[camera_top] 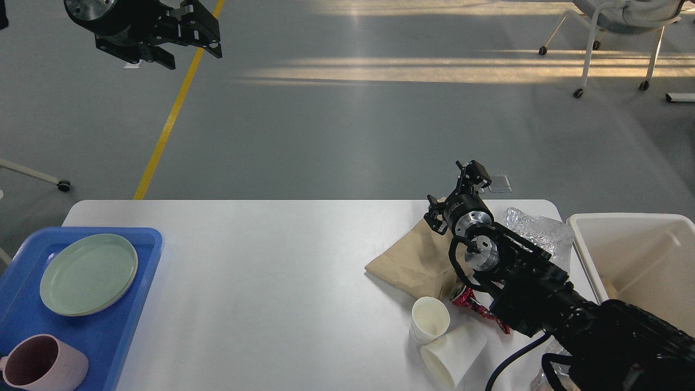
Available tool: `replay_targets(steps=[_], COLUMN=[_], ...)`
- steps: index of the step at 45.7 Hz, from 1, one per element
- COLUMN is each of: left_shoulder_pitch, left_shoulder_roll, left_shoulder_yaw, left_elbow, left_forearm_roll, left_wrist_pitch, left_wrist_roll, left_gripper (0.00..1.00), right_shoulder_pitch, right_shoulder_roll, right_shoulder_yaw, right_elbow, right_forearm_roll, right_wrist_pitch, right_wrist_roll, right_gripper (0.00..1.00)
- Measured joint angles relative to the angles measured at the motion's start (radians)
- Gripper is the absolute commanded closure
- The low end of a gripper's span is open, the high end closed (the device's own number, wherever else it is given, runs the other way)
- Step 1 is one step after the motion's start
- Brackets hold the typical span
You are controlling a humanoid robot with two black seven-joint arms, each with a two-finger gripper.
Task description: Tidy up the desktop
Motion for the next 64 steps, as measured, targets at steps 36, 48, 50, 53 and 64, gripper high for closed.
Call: replay_targets(steps=[36,48,50,53,64], left_shoulder_pitch=[0.598,0.712,0.723,0.736,0.746], left_shoulder_roll=[-0.225,-0.272,-0.275,-0.274,-0.242], left_shoulder_yaw=[-0.634,-0.982,-1.045,-1.131,-1.311], left_elbow=[0.368,0.512,0.528,0.537,0.544], left_forearm_roll=[-0.014,-0.058,-0.059,-0.059,-0.061], left_wrist_pitch=[0.736,0.738,0.738,0.738,0.737], left_wrist_roll=[-0.002,-0.004,-0.004,-0.004,-0.005], left_gripper=[0.08,0.07,0.07,0.07,0.06], right_shoulder_pitch=[0.000,0.000,0.000,0.000,0.000], right_shoulder_roll=[0.000,0.000,0.000,0.000,0.000], right_shoulder_yaw=[0.000,0.000,0.000,0.000,0.000], right_elbow=[0.000,0.000,0.000,0.000,0.000], right_forearm_roll=[0.001,0.000,0.000,0.000,0.000], right_wrist_pitch=[0.001,0.000,0.000,0.000,0.000], right_wrist_roll=[0.000,0.000,0.000,0.000,0.000], right_gripper=[0.00,0.00,0.00,0.00,0.00])
